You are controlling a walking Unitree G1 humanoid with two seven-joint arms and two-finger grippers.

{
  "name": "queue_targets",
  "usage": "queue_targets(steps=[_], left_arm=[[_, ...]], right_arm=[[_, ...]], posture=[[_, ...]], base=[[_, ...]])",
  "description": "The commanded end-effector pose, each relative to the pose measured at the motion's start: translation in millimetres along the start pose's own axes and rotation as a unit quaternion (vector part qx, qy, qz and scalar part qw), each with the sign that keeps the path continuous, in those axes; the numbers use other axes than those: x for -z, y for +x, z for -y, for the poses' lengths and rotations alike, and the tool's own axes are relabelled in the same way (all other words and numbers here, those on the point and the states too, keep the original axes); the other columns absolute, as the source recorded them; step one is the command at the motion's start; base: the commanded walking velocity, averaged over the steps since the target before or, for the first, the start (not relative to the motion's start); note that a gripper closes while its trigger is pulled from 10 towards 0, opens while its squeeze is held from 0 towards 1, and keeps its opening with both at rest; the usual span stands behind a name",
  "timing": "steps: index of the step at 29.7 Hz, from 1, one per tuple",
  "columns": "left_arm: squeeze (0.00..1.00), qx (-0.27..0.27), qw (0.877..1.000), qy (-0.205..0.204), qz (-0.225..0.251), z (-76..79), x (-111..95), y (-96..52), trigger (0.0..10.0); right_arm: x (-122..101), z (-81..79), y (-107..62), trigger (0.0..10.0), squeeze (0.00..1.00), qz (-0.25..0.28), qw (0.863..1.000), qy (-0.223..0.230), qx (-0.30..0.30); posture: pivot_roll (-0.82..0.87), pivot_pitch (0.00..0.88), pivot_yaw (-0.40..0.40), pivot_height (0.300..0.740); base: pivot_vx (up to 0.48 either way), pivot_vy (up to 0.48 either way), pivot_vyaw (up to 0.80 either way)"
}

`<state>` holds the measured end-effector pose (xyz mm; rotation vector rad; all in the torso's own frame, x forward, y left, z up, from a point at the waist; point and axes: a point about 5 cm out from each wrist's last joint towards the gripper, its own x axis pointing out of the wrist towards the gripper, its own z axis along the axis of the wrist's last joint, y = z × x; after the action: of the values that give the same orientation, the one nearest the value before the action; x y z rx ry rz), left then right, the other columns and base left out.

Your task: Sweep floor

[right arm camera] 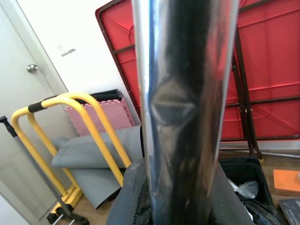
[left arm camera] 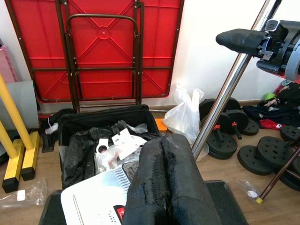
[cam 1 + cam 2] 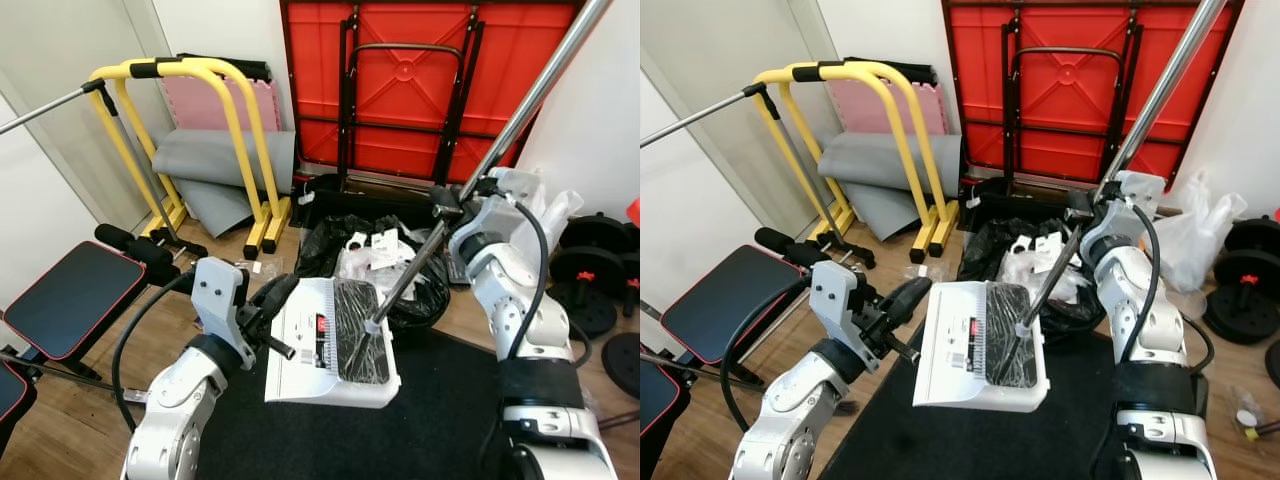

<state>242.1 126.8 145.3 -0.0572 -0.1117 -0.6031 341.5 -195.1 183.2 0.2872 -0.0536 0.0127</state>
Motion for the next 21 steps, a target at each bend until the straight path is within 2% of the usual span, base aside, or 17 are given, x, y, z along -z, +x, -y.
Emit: queue_targets(steps=[1, 4, 9, 15, 21], left_arm=[[0.00, -0.109, 0.994, -0.007, -0.009, -13.3, 6, -5.3, 10.0], [0.00, -0.110, 0.994, -0.012, -0.007, -13.8, 6, -6.5, 10.0], [0.00, -0.113, 0.993, -0.027, -0.003, -14.8, 8, -9.5, 10.0], [0.00, -0.115, 0.993, -0.032, 0.004, -15.4, 6, -9.5, 10.0], [0.00, -0.113, 0.993, -0.032, 0.008, -14.7, 5, -9.5, 10.0]], right_arm=[[-11, -6.2, 2.0, 10.0, 0.00, 0.033, 0.999, 0.001, -0.013], [-10, -6.2, 1.5, 10.0, 0.00, 0.031, 0.999, -0.003, -0.014], [-2, -7.4, 1.9, 10.0, 0.00, 0.013, 1.000, 0.010, -0.004], [-1, -13.6, 0.6, 10.0, 0.00, 0.012, 0.999, 0.017, -0.027], [-3, -19.4, -0.2, 10.0, 0.00, 0.018, 0.999, 0.025, -0.042]], posture=[[-0.18, 0.000, 0.003, 0.740], [-0.18, 0.000, 0.003, 0.740], [-0.18, 0.000, 0.004, 0.740], [-0.18, 0.000, 0.005, 0.740], [-0.18, 0.000, 0.004, 0.740]], base=[[0.000, 0.000, 0.00], [0.000, 0.000, 0.00], [0.359, 0.000, 0.00], [0.407, 0.000, -0.65], [0.412, 0.000, 0.00]])
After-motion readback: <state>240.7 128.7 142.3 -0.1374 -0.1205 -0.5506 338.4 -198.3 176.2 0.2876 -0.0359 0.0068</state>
